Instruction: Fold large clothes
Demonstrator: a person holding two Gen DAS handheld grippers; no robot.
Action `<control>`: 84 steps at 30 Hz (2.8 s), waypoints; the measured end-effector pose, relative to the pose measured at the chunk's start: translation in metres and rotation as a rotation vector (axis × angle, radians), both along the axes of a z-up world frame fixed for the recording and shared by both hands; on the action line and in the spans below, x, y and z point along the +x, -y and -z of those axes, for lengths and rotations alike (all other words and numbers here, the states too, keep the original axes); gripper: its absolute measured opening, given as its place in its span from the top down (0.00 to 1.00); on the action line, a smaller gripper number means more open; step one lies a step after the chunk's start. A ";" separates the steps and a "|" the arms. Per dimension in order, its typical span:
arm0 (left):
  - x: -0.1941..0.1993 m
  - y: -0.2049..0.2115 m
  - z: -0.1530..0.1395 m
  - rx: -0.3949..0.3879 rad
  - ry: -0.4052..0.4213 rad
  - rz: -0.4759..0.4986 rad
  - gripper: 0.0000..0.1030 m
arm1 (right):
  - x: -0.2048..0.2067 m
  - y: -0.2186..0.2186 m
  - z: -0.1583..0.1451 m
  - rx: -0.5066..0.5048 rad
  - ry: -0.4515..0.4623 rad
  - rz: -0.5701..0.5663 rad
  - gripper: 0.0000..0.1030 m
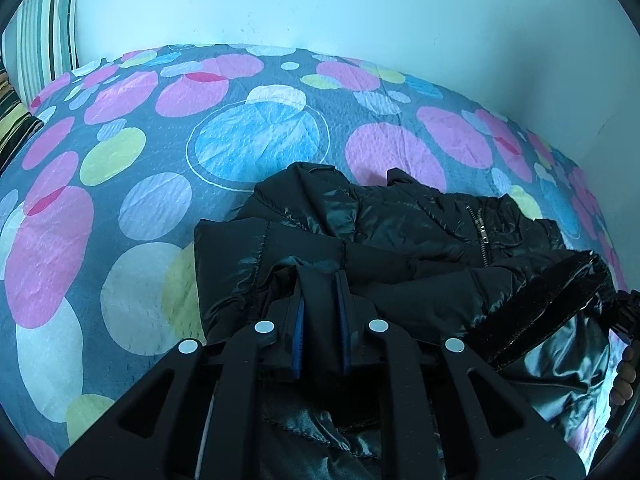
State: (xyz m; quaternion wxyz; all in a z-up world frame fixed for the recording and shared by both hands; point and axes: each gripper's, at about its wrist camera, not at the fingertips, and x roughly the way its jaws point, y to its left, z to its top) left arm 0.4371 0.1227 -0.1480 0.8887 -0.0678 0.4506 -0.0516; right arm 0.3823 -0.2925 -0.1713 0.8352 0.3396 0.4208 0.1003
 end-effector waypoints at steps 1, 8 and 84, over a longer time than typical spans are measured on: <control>-0.001 0.000 -0.002 0.005 0.007 -0.004 0.79 | -0.003 0.002 -0.003 0.006 0.004 0.000 0.76; -0.011 -0.024 -0.035 0.037 0.119 -0.081 0.32 | -0.027 0.031 -0.023 0.019 0.052 0.083 0.45; -0.002 -0.061 0.008 -0.083 0.001 -0.004 0.15 | 0.032 -0.001 -0.005 -0.280 0.037 -0.071 0.33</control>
